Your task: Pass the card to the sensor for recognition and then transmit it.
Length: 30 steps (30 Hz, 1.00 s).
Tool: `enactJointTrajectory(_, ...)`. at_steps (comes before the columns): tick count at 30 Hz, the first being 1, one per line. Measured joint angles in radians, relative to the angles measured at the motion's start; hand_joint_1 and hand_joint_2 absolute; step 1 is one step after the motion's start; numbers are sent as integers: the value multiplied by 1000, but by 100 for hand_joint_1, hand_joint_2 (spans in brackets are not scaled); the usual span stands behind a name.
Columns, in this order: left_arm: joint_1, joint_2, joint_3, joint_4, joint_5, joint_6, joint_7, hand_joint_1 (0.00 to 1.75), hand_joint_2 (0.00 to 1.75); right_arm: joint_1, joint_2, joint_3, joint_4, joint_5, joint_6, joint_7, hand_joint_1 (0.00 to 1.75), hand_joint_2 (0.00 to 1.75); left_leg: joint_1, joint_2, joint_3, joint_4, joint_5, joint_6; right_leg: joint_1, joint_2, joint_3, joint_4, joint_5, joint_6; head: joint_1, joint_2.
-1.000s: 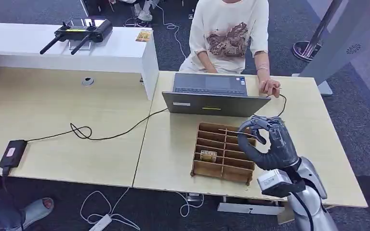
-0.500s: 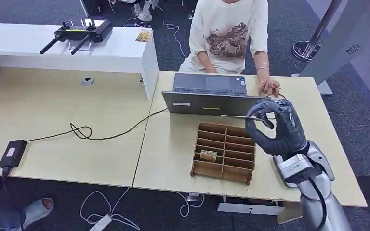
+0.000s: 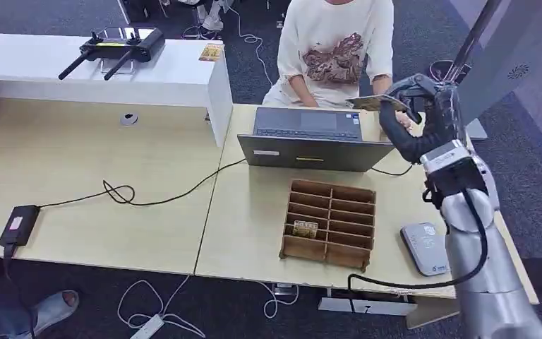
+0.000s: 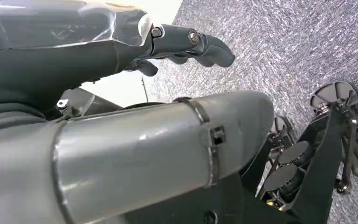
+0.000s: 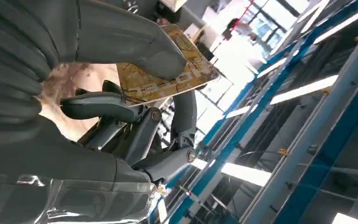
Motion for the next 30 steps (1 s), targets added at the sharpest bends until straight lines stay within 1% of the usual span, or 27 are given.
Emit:
enactJointTrajectory(2, 0, 0, 0, 0, -1, 0, 0, 0, 0, -32, 0, 13, 38, 33, -16, 15, 175, 175, 0, 0, 0, 0, 0, 0, 0, 0, 0, 0, 0, 0, 0, 0)
enactJointTrajectory(5, 0, 1, 0, 0, -1, 4, 0, 0, 0, -110, 5, 43, 130, 91, -50, 46, 175, 175, 0, 0, 0, 0, 0, 0, 0, 0, 0, 0, 0, 0, 0, 0)
enactJointTrajectory(9, 0, 2, 0, 0, 4, 8, -5, 0, 0, -194, 18, 61, 229, 141, -95, 84, 175, 175, 0, 0, 0, 0, 0, 0, 0, 0, 0, 0, 0, 0, 0, 0)
enactJointTrajectory(10, 0, 2, 0, 0, 5, 22, -23, 0, 0, -218, 19, 61, 259, 162, -118, 100, 175, 175, 0, -1, 0, 0, 0, 0, 0, 0, 0, 0, 0, 0, 0, 0)
enactJointTrajectory(12, 4, 0, 0, 0, 9, 36, -47, 0, 0, -249, 22, 64, 301, 190, -142, 115, 175, 175, 0, -1, 0, 0, 0, 0, 0, 0, 0, 0, 0, 0, 0, 0)
enactJointTrajectory(16, 7, -1, 0, 0, 12, 39, -59, 0, 0, -320, 23, 72, 401, 256, -180, 142, 175, 175, 0, -1, 0, 0, 0, 0, 0, 0, 0, 0, 0, 0, 0, 0)
enactJointTrajectory(21, 7, 0, 1, 0, 14, 39, -61, 0, 0, -416, 28, 89, 538, 308, -197, 153, 175, 175, 0, -1, 0, 0, 0, 0, 0, 0, 0, 0, 0, 0, 0, 0)
enactJointTrajectory(24, 8, 0, 1, 0, 14, 37, -61, 0, 0, -472, 38, 109, 622, 340, -206, 172, 175, 175, 0, 0, 0, 1, 0, 0, 0, 0, 0, 0, 1, -1, 0, 0)
enactJointTrajectory(30, 9, 0, 1, 0, 14, 40, -58, 0, 0, -545, 57, 147, 751, 384, -216, 205, 175, 175, 0, 0, 0, 1, 1, 0, 0, 0, 0, 1, 1, -1, 0, 0)
